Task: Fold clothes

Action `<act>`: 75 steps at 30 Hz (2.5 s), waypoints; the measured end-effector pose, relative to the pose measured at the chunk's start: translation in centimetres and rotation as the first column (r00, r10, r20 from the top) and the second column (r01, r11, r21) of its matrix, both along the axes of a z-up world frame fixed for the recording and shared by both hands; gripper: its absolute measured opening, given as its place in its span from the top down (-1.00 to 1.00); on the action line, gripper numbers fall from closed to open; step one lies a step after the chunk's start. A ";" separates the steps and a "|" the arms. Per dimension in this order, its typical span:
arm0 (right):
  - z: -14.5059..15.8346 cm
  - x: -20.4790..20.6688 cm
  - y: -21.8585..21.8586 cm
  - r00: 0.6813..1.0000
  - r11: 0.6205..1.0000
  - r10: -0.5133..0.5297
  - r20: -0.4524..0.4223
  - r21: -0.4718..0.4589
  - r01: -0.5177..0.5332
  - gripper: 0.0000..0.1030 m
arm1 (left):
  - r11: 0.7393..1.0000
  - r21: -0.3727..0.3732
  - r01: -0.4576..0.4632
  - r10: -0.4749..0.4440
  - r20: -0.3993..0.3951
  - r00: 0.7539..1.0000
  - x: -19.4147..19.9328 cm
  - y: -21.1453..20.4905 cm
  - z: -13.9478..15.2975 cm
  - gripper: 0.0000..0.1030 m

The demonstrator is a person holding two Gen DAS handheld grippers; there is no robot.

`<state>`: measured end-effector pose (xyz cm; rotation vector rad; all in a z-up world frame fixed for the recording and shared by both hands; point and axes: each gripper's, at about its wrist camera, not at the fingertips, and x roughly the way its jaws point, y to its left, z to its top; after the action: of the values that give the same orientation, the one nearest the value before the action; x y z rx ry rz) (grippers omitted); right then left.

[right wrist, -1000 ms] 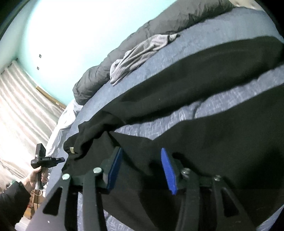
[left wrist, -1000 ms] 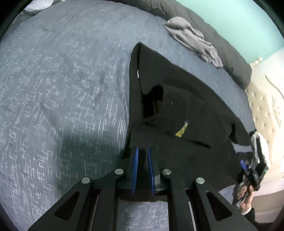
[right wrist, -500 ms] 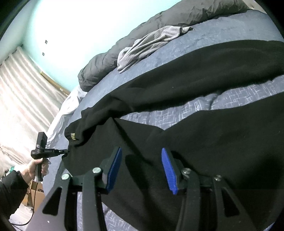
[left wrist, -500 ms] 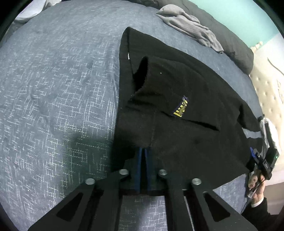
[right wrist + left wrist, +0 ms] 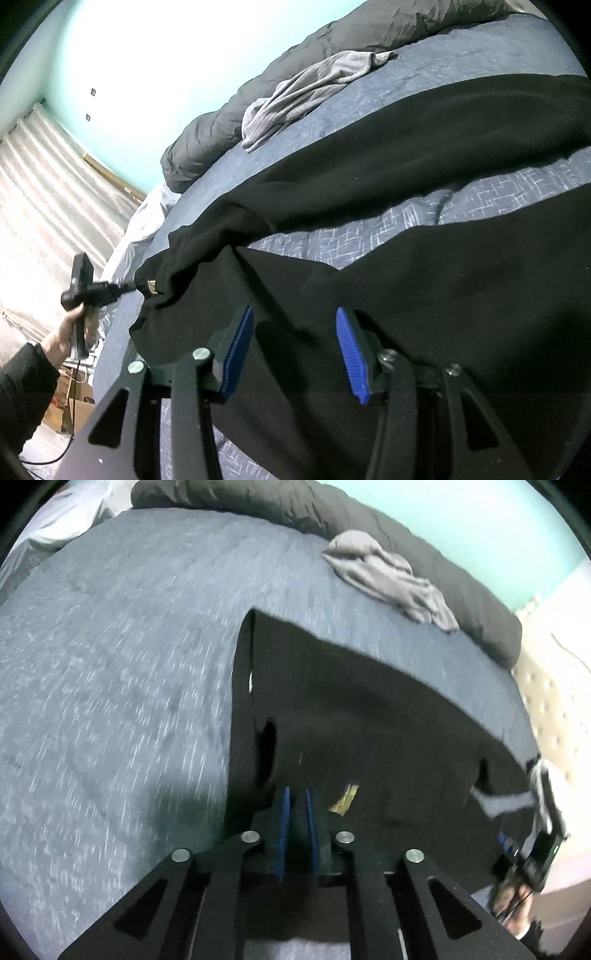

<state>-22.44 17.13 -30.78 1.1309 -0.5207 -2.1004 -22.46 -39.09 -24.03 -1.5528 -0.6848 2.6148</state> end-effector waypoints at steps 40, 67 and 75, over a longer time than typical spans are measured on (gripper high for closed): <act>-0.2 -0.3 0.3 1.000 1.000 -0.015 0.017 -0.022 0.016 0.08 | 0.998 -0.013 -0.064 0.064 0.001 0.998 -2.7 -2.0 -1.1 0.27; -0.2 -0.4 0.4 0.999 0.999 -0.026 0.026 -0.030 0.027 0.08 | 0.989 0.131 -0.068 0.051 0.128 0.990 -0.6 -1.6 -2.2 0.84; -0.2 -0.4 0.5 0.999 0.999 -0.029 0.023 -0.034 0.030 0.08 | 0.972 0.196 -0.127 0.105 0.120 0.987 -2.2 -4.2 -1.3 0.69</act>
<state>-22.84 17.64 -31.00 1.1352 -0.5851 -2.0985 -24.64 -43.27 -25.29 -1.6497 -1.0453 2.4564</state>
